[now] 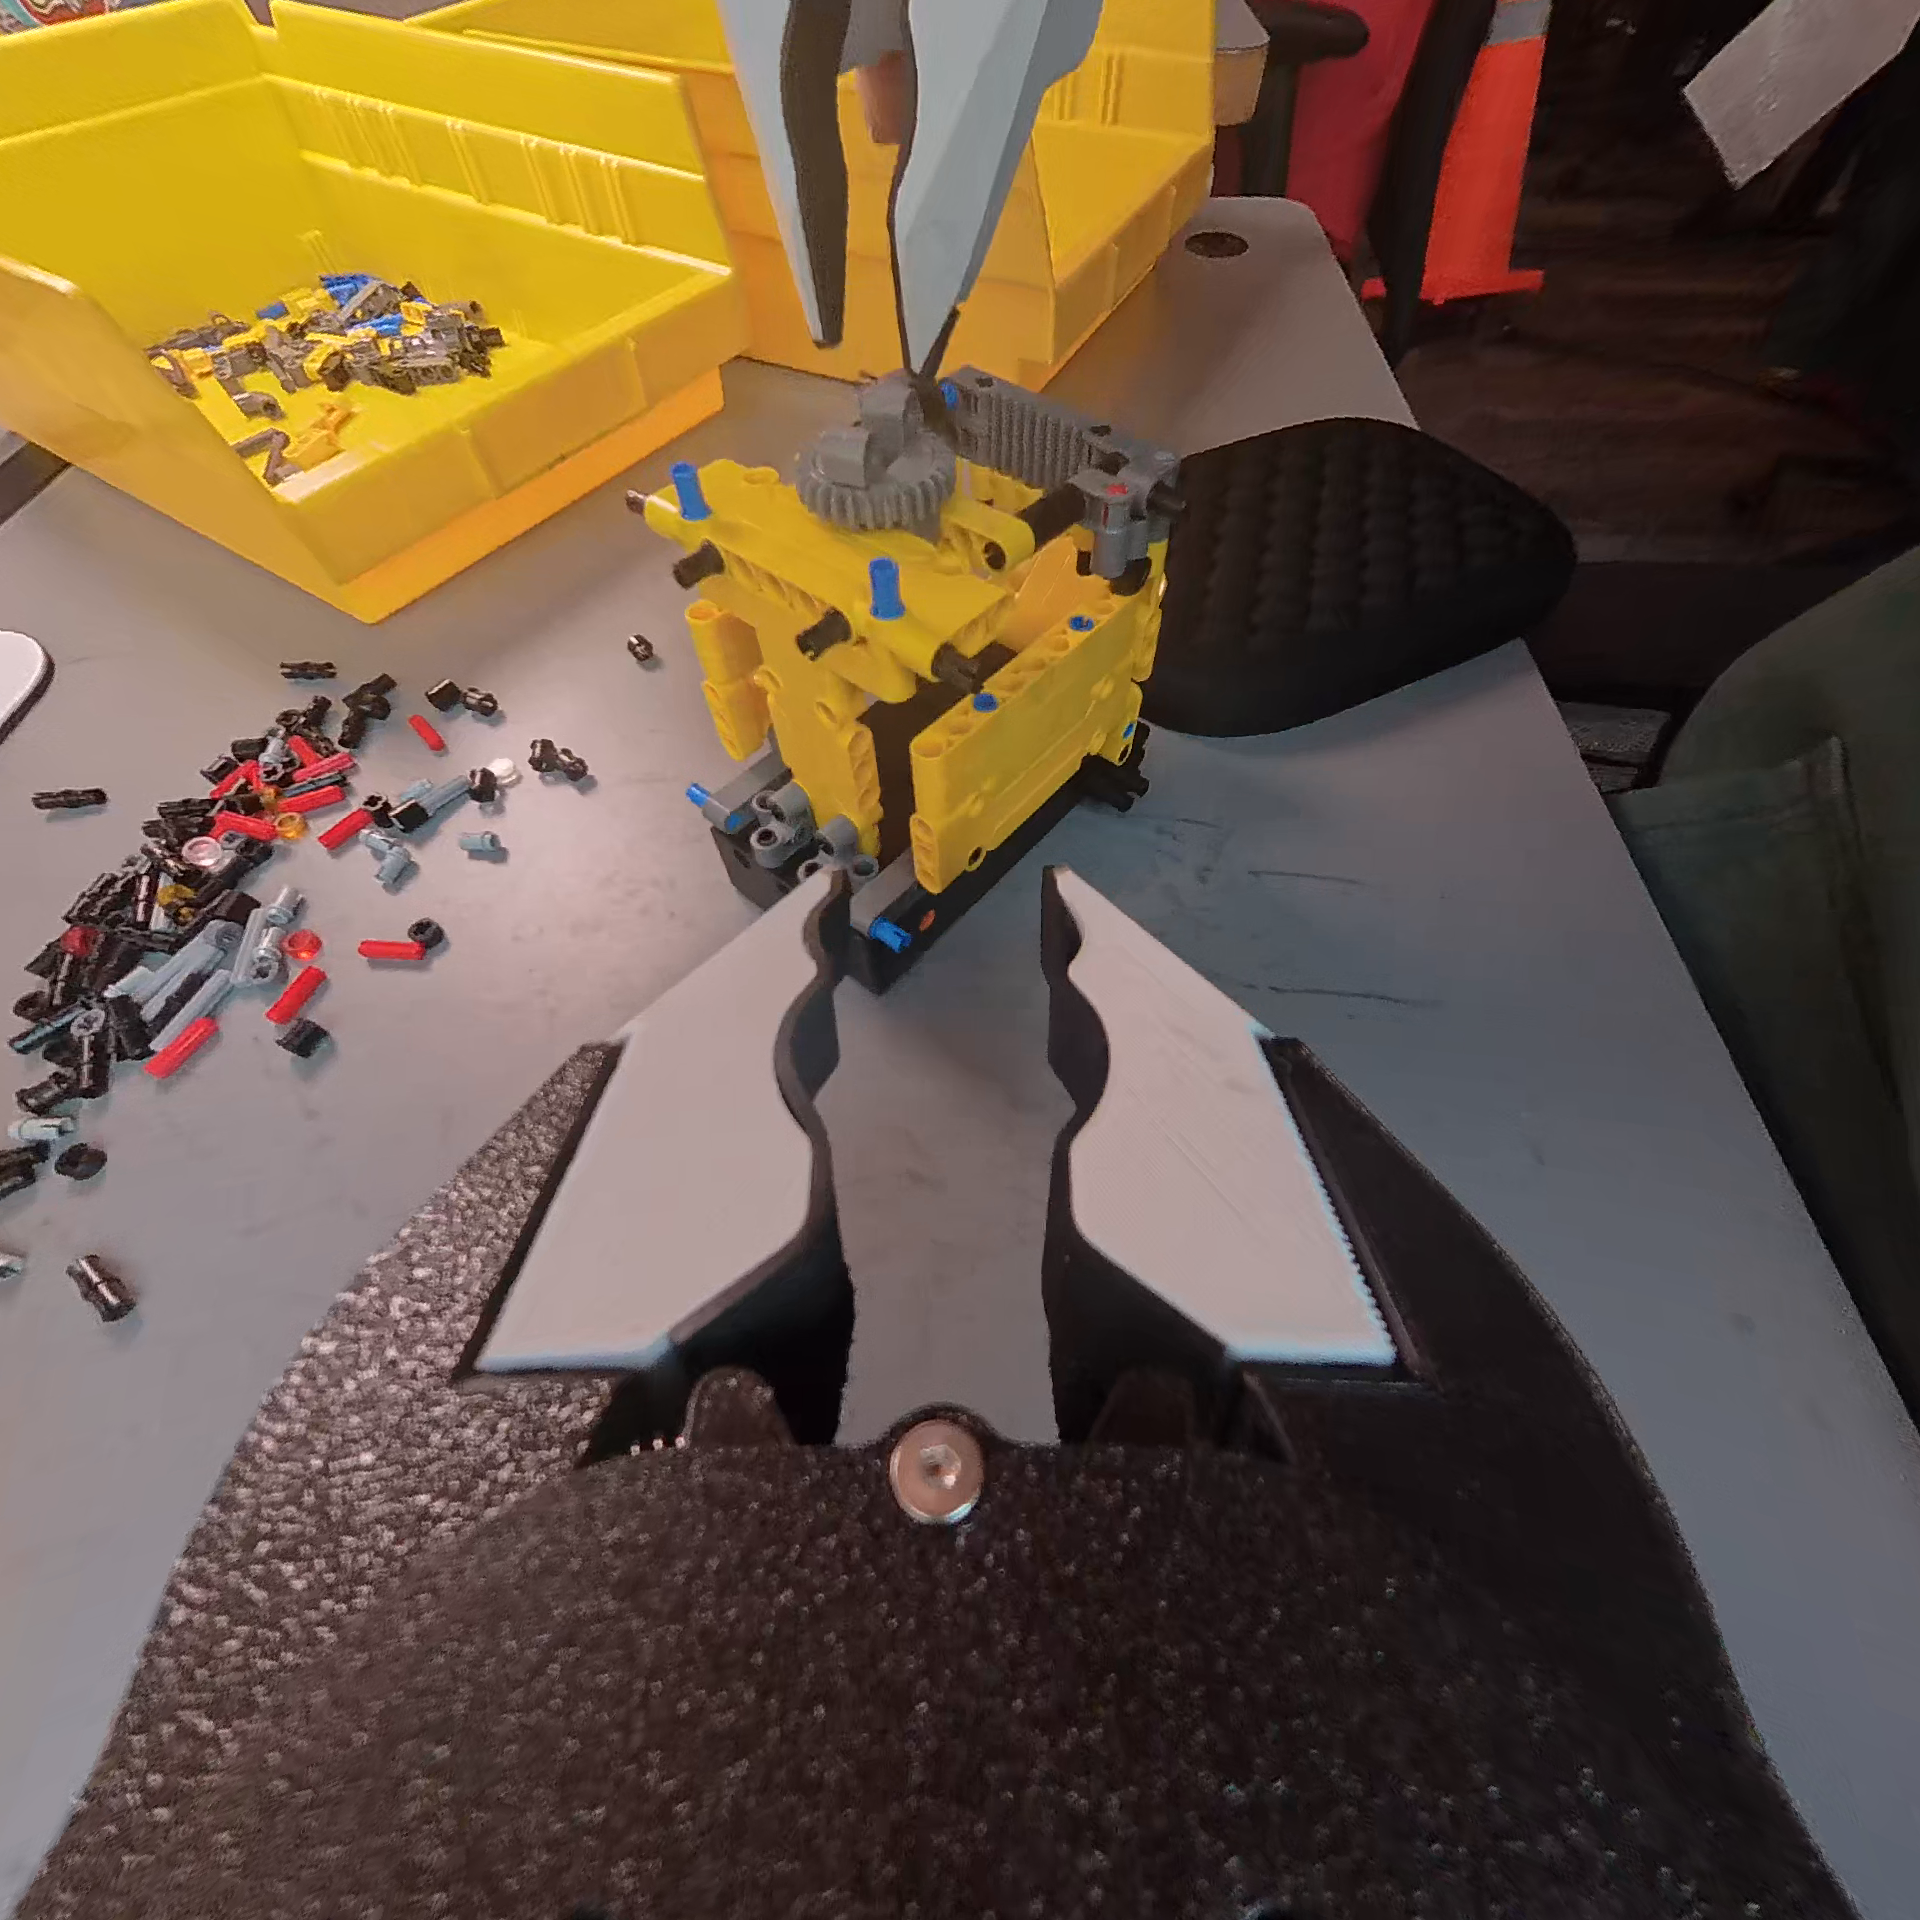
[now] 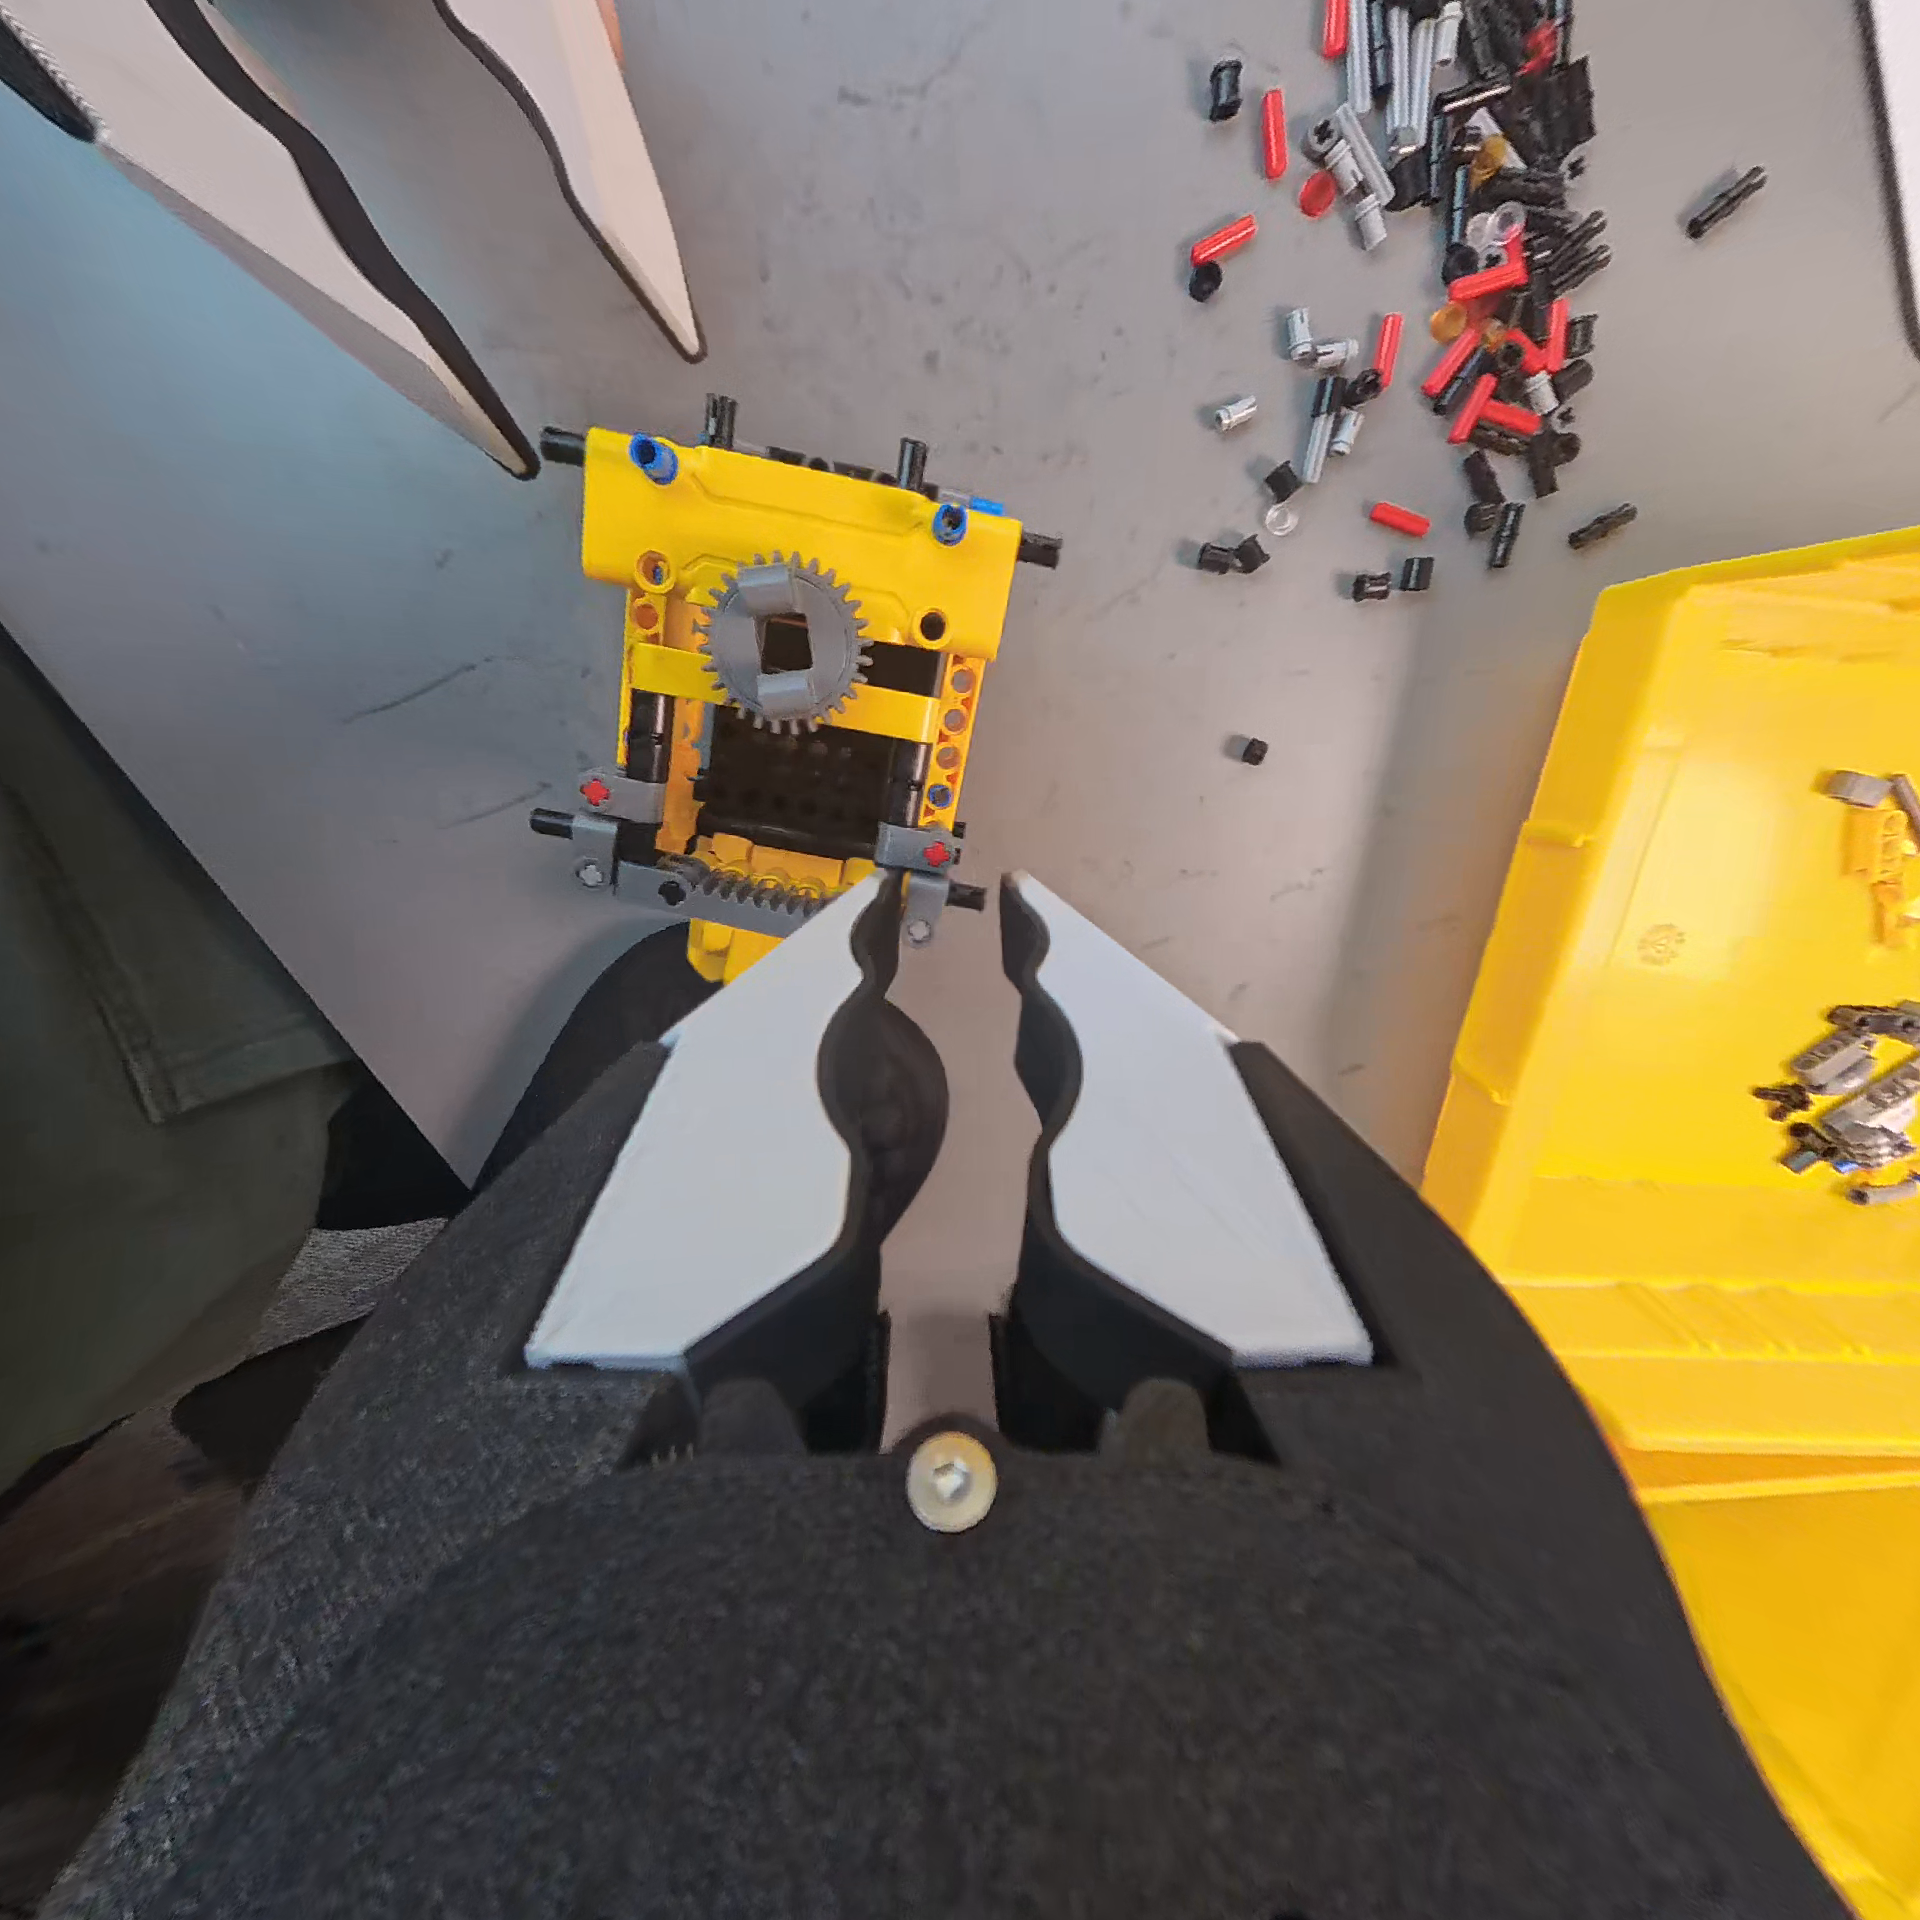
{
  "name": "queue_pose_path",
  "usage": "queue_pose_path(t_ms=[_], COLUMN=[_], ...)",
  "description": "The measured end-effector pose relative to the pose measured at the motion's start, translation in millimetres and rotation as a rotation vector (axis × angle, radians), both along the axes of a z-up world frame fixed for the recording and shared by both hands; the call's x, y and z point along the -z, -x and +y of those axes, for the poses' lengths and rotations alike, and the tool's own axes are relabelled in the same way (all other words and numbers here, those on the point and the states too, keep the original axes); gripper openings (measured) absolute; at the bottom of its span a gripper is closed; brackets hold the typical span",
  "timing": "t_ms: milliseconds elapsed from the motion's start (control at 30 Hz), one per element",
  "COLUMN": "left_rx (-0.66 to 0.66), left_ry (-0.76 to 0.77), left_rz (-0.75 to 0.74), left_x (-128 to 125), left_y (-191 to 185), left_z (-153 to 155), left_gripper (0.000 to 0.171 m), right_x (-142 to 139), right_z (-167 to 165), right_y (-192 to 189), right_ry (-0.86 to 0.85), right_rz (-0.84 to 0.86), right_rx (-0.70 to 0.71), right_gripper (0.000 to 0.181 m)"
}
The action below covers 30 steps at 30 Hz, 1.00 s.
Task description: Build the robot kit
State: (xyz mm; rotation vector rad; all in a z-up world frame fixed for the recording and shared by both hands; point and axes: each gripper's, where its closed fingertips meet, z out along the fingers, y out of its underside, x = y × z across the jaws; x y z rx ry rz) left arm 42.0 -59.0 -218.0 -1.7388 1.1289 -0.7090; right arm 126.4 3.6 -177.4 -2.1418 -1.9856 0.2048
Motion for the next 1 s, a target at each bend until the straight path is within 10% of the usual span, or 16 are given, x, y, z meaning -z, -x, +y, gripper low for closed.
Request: queue_pose_path(t_ms=[300, 500, 1000], left_rx=[0.023, 0.15, 0.185], left_ry=[0.053, 0.059, 0.072], left_rz=[-0.005, -0.016, 0.007], left_x=[5, 3, 7], left_y=[-5, -14, -17], left_z=[6, -16, -28], left_gripper=[0.056, 0.106, 0.085], right_x=[16, 16, 24], right_z=[-11, -53, -53], right_y=[9, 46, 53], right_ry=[0.075, 0.096, 0.041], right_rz=[-0.045, 0.029, -0.153], right_rx=[-0.08, -0.348, -0.422], right_gripper=[0.023, 0.023, 0.02])
